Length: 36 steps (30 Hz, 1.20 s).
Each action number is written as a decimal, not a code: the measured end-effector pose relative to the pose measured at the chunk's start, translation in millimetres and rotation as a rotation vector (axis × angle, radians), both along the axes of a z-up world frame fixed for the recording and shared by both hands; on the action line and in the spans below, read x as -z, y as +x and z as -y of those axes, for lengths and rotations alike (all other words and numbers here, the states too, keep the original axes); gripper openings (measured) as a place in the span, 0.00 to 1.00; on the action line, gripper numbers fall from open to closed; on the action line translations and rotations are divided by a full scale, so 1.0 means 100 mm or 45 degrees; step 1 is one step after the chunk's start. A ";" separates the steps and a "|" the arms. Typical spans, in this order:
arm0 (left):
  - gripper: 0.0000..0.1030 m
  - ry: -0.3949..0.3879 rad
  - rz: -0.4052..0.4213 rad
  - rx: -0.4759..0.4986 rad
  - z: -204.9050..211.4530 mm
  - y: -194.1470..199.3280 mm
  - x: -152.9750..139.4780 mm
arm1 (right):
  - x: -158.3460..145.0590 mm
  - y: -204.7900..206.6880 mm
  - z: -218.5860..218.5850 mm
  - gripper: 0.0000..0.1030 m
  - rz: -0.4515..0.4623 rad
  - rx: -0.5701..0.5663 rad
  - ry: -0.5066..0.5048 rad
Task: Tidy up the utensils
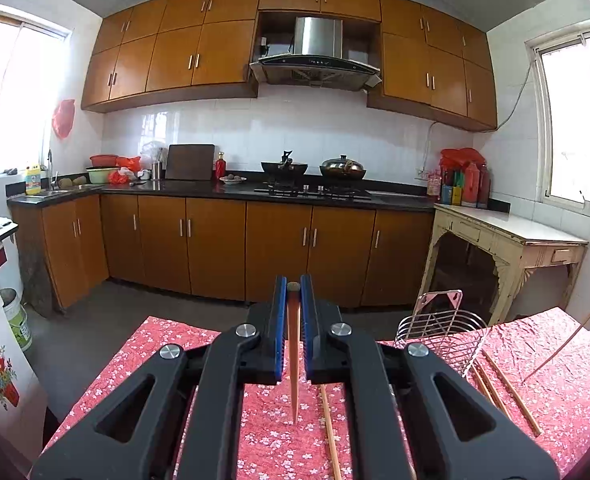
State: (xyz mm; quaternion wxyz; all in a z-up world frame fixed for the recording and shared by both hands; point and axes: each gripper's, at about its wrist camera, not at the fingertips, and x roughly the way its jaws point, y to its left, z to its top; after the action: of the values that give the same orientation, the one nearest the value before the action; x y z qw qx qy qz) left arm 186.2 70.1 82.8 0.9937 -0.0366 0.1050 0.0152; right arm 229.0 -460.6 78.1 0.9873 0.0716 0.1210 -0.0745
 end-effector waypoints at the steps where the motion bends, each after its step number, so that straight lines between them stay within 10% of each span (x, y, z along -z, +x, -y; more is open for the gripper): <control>1: 0.07 -0.002 0.008 0.003 0.00 -0.01 -0.02 | -0.03 -0.01 -0.02 0.07 0.003 -0.010 0.003; 18: 0.07 -0.013 0.072 0.049 0.07 -0.06 -0.31 | -0.51 -0.09 -0.43 0.01 0.039 -0.138 -0.035; 29: 0.07 -0.056 0.028 0.048 -0.05 -0.05 -0.19 | 0.64 0.19 -0.70 0.13 -0.431 -0.363 -0.068; 36: 0.07 -0.064 0.026 0.035 -0.13 -0.08 -0.16 | 1.09 0.41 -0.39 0.14 -0.613 -0.306 0.137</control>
State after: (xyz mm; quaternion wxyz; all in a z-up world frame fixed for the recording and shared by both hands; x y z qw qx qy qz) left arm 178.1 83.5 99.3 0.9936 -0.0603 0.0957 -0.0015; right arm 270.2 -421.9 -30.6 0.9265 0.0895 0.3638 0.0349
